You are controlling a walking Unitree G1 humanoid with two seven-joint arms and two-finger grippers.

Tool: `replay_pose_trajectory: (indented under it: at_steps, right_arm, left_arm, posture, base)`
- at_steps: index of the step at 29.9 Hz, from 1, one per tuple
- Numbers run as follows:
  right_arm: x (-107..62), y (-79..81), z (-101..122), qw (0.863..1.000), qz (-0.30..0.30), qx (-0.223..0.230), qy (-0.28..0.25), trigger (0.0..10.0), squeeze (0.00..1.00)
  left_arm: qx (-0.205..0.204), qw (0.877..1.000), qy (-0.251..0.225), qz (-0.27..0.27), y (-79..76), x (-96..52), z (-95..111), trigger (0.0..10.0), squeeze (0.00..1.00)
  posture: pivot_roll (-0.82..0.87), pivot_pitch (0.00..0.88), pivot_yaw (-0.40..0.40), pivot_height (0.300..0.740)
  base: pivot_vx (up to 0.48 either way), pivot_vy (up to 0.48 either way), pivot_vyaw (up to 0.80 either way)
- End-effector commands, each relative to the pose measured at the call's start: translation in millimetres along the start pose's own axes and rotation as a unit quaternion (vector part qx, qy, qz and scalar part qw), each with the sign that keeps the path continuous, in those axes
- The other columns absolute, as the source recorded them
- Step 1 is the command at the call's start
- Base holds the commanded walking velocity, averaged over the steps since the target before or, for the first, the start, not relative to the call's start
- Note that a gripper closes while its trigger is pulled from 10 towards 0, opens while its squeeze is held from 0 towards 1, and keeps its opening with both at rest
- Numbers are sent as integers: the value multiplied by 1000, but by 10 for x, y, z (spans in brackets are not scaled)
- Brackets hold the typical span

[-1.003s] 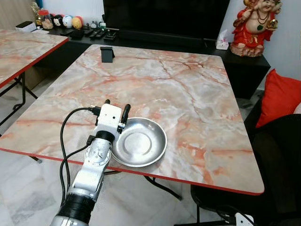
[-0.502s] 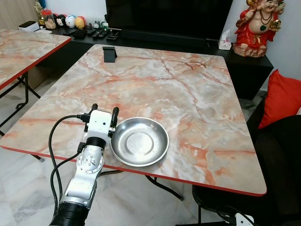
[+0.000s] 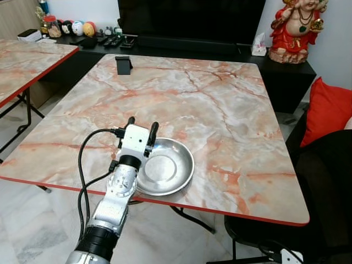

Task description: Setting the table

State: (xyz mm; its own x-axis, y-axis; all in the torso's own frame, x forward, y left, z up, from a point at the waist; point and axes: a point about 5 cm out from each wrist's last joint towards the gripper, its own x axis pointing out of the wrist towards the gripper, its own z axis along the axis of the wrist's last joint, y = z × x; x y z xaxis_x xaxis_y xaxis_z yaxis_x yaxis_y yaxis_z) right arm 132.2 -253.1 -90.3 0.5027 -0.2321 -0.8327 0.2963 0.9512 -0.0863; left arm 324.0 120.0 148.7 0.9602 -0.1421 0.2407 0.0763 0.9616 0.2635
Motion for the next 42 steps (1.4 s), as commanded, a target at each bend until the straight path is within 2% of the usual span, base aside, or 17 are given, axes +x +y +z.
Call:
replay_pose_trajectory:
  at_steps: [1, 7, 18, 23, 42]
  right_arm:
    - [-5, -31, -2, 1000, -1, -3, -2, 10000, 0]
    - [-8, -29, -17, 1000, 2, -10, 0, 10000, 0]
    - [-13, 14, -63, 1000, 5, -2, 6, 10000, 0]
    - [-14, 25, -74, 1000, 7, 2, 8, 10000, 0]
    - [-14, 40, -73, 1000, 9, -1, 6, 10000, 0]
  left_arm:
    - [0, 1000, 2, 10, 36, -16, -20, 10000, 0]
    - [-11, 1000, 2, 10, 17, -42, -33, 10000, 0]
    - [-14, 1000, -1, -8, -34, -60, -22, 10000, 0]
    - [-14, 1000, -3, -11, -26, -64, -20, 10000, 0]
    - [-10, 1000, -9, -20, -44, -73, 8, 10000, 0]
  posture:
    - [40, 0, -62, 740]
    - [50, 0, -60, 740]
    - [48, 0, -45, 740]
    - [50, 0, -41, 740]
    - [58, 0, -38, 740]
  base:
    - [0, 0, 0]
    - [0, 52, 0]
    - [0, 337, 0]
    - [0, 363, -736]
    - [0, 370, 0]
